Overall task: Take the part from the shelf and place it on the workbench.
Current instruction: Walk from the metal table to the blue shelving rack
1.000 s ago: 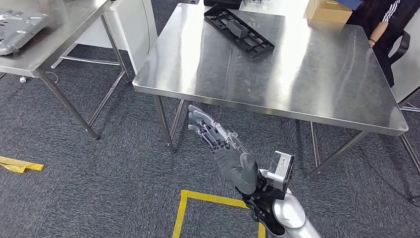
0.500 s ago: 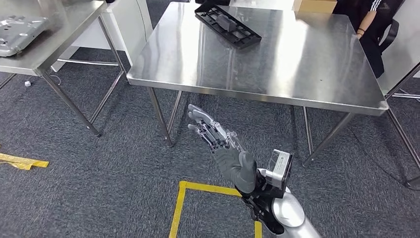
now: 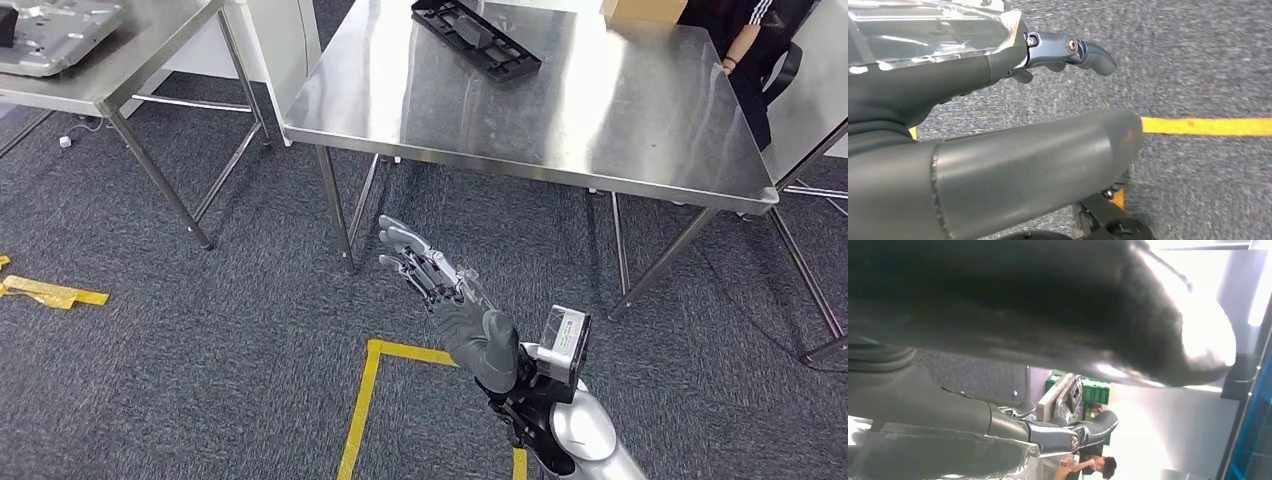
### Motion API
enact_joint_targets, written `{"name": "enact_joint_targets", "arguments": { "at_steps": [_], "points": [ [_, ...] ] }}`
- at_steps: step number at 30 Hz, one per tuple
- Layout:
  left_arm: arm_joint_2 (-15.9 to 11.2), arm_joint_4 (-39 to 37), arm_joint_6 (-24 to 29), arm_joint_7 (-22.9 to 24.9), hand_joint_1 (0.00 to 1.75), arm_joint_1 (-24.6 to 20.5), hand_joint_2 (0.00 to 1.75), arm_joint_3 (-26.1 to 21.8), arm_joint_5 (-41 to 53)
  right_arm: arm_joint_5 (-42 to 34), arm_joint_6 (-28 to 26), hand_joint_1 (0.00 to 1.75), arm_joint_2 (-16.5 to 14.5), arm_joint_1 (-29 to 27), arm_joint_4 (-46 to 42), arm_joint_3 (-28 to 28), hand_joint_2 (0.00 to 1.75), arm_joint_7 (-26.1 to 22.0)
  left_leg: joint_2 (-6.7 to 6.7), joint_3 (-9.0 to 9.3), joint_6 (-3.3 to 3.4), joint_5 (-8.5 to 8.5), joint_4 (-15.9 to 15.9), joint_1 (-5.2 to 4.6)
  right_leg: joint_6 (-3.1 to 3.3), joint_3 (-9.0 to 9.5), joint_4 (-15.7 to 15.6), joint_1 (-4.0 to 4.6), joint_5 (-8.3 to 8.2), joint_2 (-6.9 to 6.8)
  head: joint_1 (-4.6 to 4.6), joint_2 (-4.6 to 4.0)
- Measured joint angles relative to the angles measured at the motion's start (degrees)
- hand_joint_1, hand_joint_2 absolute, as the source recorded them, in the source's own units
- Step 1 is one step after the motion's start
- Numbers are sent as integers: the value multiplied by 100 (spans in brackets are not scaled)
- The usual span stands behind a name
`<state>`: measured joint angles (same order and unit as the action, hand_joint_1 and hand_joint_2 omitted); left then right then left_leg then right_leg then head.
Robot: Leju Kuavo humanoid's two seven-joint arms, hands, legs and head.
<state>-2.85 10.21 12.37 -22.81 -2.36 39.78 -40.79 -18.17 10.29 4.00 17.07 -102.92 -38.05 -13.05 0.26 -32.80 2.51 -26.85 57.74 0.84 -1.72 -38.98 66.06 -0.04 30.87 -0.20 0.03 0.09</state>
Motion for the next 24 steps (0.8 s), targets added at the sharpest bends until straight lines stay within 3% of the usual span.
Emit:
{"name": "enact_joint_targets", "arguments": {
  "at_steps": [1, 2, 4, 5, 6, 8, 9, 10, 11, 12, 13, 14, 16, 17, 18, 19, 21, 23, 24],
  "points": [
    [-3, 0, -3, 1, 0, 1, 0, 0, 1, 0, 0, 0, 2, -8, 0, 0, 0, 1, 9, -91, 6, 74, 2, -2, 0, -54, 343, -10, 201, 2, 8, 0],
    [-3, 0, -5, 2, 0, 1, 0, 1, 3, 1, 0, 0, 7, -19, 0, 0, 0, 1, 16, -187, 0, 150, 5, -3, -36, -52, 622, -19, 284, 2, 9, 0],
    [-1, 0, -8, 3, 0, 1, 0, 2, 17, 2, 0, 0, 16, -37, 0, 1, 0, 1, 32, -382, -22, 306, 10, -3, -171, 171, 713, -36, 131, 2, 11, 0],
    [1, 0, -9, 3, 0, 0, 0, 2, 29, 4, -1, 0, 20, -42, 0, 1, 0, 1, 36, -474, -40, 386, 11, -3, -230, 412, 491, -44, 2, 1, 10, 0],
    [2, 0, -10, 3, 0, -2, 0, 2, 39, 8, -1, 0, 22, -42, -3, 2, 0, 2, 37, -546, -64, 458, 13, -5, -245, 734, 107, -48, -50, 1, 9, 0],
    [1, 0, -13, 3, 0, -8, 0, 2, 52, 19, -6, 0, 22, -37, -15, 3, 0, 2, 37, -630, -127, 602, 3, -16, -163, 1340, -761, -14, 80, 9, 4, 0],
    [-1, 0, -13, 3, 0, -10, 0, 2, 53, 25, -10, 0, 25, -34, -21, 4, 0, 2, 39, -642, -162, 674, -14, -18, -102, 1492, -1025, 8, 161, 15, 7, 0],
    [-2, -1, -14, 4, 0, -10, 0, 3, 55, 32, -20, 0, 27, -35, -24, 5, 0, 1, 41, -647, -199, 750, -41, -18, -44, 1526, -1145, 31, 184, 20, 6, 0],
    [-6, -5, -16, 7, 0, -6, 0, 4, 58, 38, -36, 0, 31, -38, -23, 6, 0, 1, 39, -657, -235, 806, -70, -6, 12, 1462, -1130, 7, 131, 20, 5, 0],
    [-9, -9, -18, 11, 0, -3, 0, 6, 62, 45, -50, 0, 34, -40, -23, 5, 0, 0, 29, -685, -268, 759, -50, 7, 68, 1410, -1131, -12, 67, 13, 1, 0],
    [-12, -13, -21, 17, 0, 2, 0, 10, 70, 50, -64, 0, 36, -44, -22, 5, 0, -2, 16, -728, -293, 599, 39, 17, 134, 1349, -1134, -33, -6, 4, -11, 0],
    [-13, -16, -22, 22, 0, 4, 0, 14, 76, 54, -73, 0, 37, -47, -22, 4, 0, -3, 1, -791, -313, 301, 263, 29, 191, 1274, -1139, -52, -86, -5, -22, 0],
    [-14, -15, -24, 26, 0, 3, 0, 19, 87, 60, -78, 0, 37, -53, -22, 4, 0, -6, -15, -917, -346, -354, 1006, 36, 256, 1115, -1129, -28, -243, -17, -38, 0],
    [-15, -15, -24, 25, 0, 1, 0, 20, 89, 63, -79, 0, 37, -57, -22, 3, 0, -6, -18, -947, -363, -510, 1389, 39, 261, 1024, -1120, -17, -324, -20, -42, 0],
    [-17, -15, -24, 26, 0, -1, 0, 20, 93, 64, -79, 0, 38, -61, -22, 3, 0, -6, -18, -919, -378, -485, 1630, 42, 252, 930, -1102, -10, -400, -22, -42, 0],
    [-17, -15, -24, 26, 0, -3, 0, 20, 98, 64, -79, 0, 38, -64, -22, 2, 0, -6, -17, -809, -385, -350, 1689, 48, 236, 826, -1074, -9, -467, -22, -43, 0],
    [-17, -15, -24, 26, 0, -16, 0, 20, 109, 64, -79, 0, 39, -68, -24, 2, 0, -7, -20, -300, -383, -118, 1219, 66, 181, 623, -978, -14, -560, -20, -45, 0],
    [-20, -14, -24, 26, 0, -41, 0, 20, 112, 64, -79, 0, 39, -67, -32, 5, 0, -12, -40, 292, -353, -242, 422, 58, 115, 472, -860, 4, -617, -26, -43, 0],
    [-21, -13, -24, 25, 0, -53, 0, 20, 112, 64, -79, 0, 39, -66, -37, 7, 0, -14, -52, 455, -328, -343, 158, 41, 74, 422, -822, 12, -652, -33, -41, 0]
  ]
}}
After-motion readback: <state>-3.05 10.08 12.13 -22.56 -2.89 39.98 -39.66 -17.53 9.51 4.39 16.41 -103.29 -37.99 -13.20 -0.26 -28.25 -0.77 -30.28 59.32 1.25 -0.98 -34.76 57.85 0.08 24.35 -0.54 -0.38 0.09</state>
